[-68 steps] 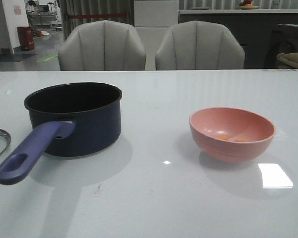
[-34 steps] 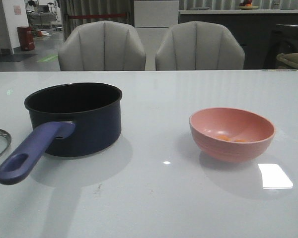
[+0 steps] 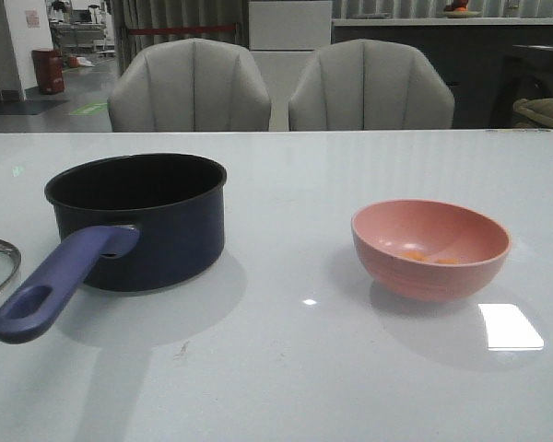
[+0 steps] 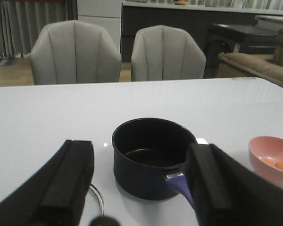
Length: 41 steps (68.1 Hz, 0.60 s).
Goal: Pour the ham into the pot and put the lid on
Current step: 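Set the glass lid down beside the saucepan with the left gripper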
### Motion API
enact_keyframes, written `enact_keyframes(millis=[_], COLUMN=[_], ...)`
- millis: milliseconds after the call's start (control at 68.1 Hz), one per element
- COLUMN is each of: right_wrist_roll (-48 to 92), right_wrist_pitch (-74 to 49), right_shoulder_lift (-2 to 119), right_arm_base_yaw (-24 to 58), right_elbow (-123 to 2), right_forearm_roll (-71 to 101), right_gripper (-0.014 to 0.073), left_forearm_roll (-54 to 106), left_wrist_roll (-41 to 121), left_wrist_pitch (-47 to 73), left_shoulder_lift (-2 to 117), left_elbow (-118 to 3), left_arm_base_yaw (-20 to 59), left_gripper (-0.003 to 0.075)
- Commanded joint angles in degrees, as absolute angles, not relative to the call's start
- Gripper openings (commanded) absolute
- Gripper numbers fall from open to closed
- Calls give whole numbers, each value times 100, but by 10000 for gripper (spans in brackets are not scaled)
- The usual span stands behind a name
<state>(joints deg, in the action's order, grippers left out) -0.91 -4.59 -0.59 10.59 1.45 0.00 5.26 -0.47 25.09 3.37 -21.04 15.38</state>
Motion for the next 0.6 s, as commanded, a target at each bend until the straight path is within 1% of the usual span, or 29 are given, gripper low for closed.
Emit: enact_keyframes(millis=[0,132,176,294,382,500,588], right_wrist_roll=[-96,-96,-96,-96,-96,-96,-96], right_wrist_pitch=[247,959,960,252,-436,-1290,-1251], right_shoulder_lift=[-171,-166,-135,320,1101,1917,2326], right_arm_base_yaw=[1056,1056,1056,1056,1056,1056,1056], right_elbow=[125,87,-70,-795,-1533,-2138,-2182], right_forearm_roll=[-30,0,0,-30,0,0,0], right_gripper=[161,161,161,161,161,161,161], left_forearm_roll=[545,545,545,545,545,545,545], left_wrist_roll=[-55,-55,-55,-55,-55,-55,-55], left_wrist_pitch=[1926,1885,1889,1889,1889,1889,1889], left_shoulder_lift=[383,383,383,383,383,383,383], left_elbow=[-2160,-2135,-2135,-2135,-2135,-2135,-2135], left_arm_base_yaw=[1630,1624,1624,1624,1624,1624,1624], left_gripper=[458,458,458,458,458,458,458])
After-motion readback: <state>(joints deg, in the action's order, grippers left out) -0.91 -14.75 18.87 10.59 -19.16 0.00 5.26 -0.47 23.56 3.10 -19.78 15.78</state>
